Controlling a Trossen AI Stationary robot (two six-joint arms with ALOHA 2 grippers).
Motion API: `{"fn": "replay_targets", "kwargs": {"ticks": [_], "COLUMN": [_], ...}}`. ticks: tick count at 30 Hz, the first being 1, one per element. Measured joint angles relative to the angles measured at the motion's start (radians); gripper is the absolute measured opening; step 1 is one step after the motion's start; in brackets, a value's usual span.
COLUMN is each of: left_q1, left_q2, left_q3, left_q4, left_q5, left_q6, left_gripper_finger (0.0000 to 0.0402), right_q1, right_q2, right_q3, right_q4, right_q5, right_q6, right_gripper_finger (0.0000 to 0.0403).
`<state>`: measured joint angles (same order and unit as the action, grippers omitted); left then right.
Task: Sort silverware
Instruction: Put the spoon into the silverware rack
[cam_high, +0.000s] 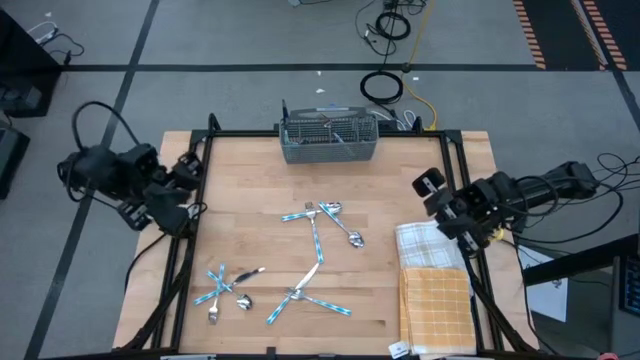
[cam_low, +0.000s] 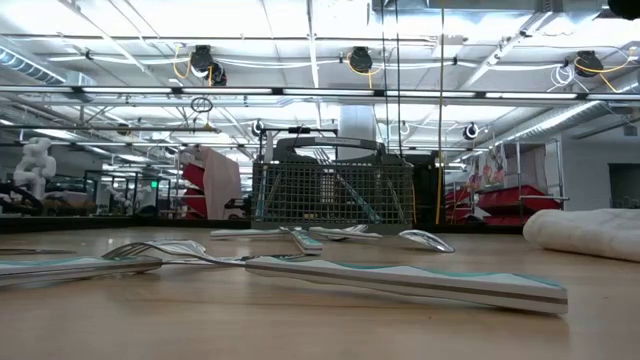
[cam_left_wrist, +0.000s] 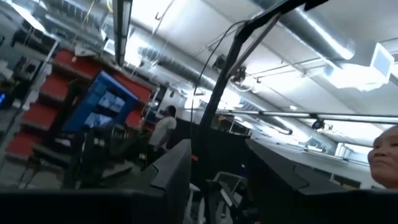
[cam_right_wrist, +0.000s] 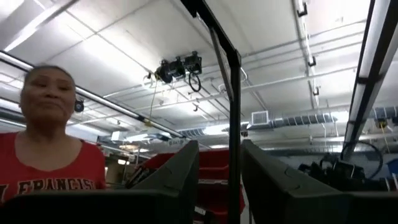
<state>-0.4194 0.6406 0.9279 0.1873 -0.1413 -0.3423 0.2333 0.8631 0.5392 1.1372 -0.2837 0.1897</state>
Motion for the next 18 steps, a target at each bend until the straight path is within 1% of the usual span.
{"fn": "replay_targets", "kwargs": {"ticks": [3, 5, 9, 12, 14, 16, 18], "left_q1": [0.0, 0.0, 0.002, 0.024, 0.039, 0.047, 0.057], "left_q2": [0.027, 0.044, 0.068, 0.07, 0.068, 0.062, 0.054], "left_q3": [0.0, 0.0, 0.0, -0.001, -0.001, -0.001, -0.001], "left_q4": [-0.002, -0.004, -0.004, 0.023, 0.06, 0.072, 0.048], "left_q5": [0.003, 0.028, 0.077, 0.082, 0.088, 0.105, 0.119], "left_q6": [-0.038, -0.045, -0.045, -0.057, -0.071, -0.063, -0.043], "left_gripper_finger": [0.0152, 0.0152, 0.0152, 0.0152, 0.0152, 0.0152, 0.0152], "right_q1": [0.0, 0.0, -0.005, -0.006, -0.007, -0.006, -0.006], "right_q2": [-0.033, -0.047, -0.079, -0.088, -0.09, -0.091, -0.092], "right_q3": [0.0, 0.0, 0.0, 0.008, 0.044, 0.094, 0.144], "right_q4": [-0.004, -0.031, -0.186, -0.188, -0.199, -0.258, -0.375], "right_q5": [-0.001, -0.014, -0.052, 0.01, 0.012, -0.035, -0.089], "right_q6": [0.01, 0.023, 0.03, 0.074, 0.073, 0.044, 0.0], "right_gripper_finger": [0.0105, 0.0105, 0.0105, 0.0105, 0.0105, 0.0105, 0.0105]}}
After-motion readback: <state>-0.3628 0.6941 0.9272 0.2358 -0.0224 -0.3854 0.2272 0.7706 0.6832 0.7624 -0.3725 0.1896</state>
